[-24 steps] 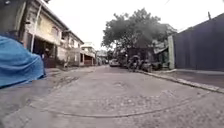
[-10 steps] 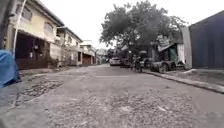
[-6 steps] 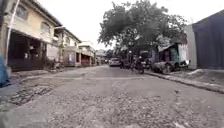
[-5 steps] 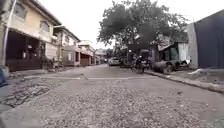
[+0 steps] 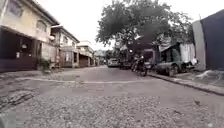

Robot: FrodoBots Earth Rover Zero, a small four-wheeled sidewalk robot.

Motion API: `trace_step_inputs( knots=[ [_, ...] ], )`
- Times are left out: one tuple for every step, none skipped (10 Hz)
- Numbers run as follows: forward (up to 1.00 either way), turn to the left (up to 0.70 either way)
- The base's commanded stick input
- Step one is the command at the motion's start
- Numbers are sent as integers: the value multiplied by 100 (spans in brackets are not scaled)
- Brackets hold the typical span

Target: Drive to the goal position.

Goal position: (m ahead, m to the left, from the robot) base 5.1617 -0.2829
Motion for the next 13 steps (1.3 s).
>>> trace_step_inputs(
  knots=[
    [100,0],
    [100,0],
    [100,0],
    [100,2],
    [100,18],
    [100,27],
    [100,13],
    [100,0],
    [100,0],
    [100,0],
    [100,0],
    [100,0],
    [100,13]
  ],
)
